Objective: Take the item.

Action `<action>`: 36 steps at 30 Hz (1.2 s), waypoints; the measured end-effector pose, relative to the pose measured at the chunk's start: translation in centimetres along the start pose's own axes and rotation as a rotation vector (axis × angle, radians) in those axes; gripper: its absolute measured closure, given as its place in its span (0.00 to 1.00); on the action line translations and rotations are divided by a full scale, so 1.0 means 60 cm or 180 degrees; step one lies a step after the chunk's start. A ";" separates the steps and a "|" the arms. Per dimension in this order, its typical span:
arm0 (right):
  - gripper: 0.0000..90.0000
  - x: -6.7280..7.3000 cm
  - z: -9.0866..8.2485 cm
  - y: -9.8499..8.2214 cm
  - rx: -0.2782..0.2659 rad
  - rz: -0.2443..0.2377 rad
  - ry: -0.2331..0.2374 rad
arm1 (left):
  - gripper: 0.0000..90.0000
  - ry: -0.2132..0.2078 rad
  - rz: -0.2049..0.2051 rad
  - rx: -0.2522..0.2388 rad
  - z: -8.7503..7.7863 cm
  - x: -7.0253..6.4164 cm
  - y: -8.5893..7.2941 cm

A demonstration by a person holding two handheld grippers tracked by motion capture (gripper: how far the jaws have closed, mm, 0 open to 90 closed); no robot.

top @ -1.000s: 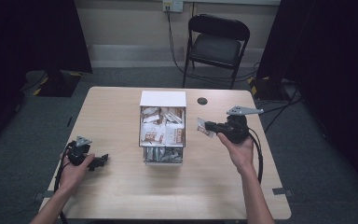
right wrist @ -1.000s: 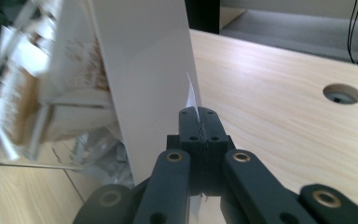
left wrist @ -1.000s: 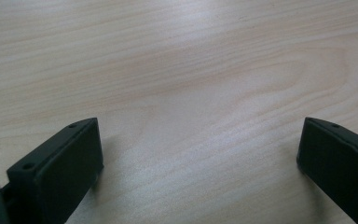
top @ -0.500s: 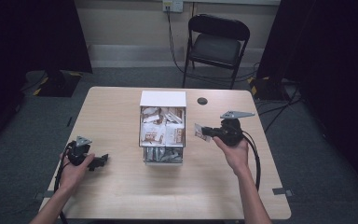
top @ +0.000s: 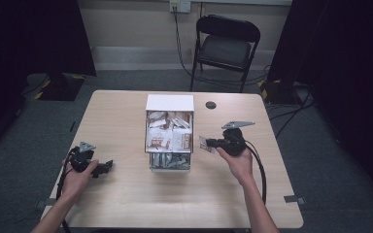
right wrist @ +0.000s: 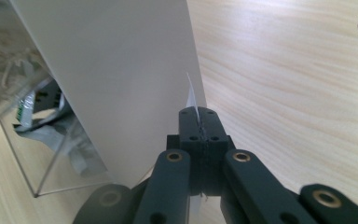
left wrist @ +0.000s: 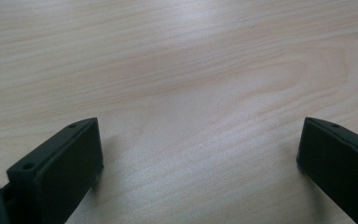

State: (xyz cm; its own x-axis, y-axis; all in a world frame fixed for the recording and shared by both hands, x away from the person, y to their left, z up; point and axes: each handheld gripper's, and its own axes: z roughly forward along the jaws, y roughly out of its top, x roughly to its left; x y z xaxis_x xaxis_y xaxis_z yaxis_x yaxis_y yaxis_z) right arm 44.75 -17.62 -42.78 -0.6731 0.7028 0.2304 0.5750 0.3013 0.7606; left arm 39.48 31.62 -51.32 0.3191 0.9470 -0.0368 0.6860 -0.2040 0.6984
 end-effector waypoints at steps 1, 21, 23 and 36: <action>1.00 -0.001 0.005 -0.003 0.0029 0.0006 -0.0004 | 0.00 0.0000 -0.0001 -0.0004 0.000 0.000 0.000; 1.00 -0.024 0.055 -0.041 0.0285 0.0099 -0.0003 | 0.00 -0.0006 0.0017 0.0004 0.000 0.000 0.000; 1.00 -0.026 0.056 -0.042 0.0279 0.0119 -0.0022 | 0.00 -0.0006 0.0017 0.0004 0.000 0.000 0.000; 0.68 -0.031 0.043 -0.037 0.0115 0.0140 -0.0265 | 0.00 -0.0006 0.0018 0.0003 0.000 0.000 0.000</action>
State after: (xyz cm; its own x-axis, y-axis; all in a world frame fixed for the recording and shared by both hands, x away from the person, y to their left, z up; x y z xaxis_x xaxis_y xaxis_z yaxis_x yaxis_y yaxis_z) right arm 45.93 -17.93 -46.46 -0.6067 0.7665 0.2108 0.6206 0.2909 0.7281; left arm 39.47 31.65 -51.32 0.3241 0.9454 -0.0343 0.6849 -0.2095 0.6978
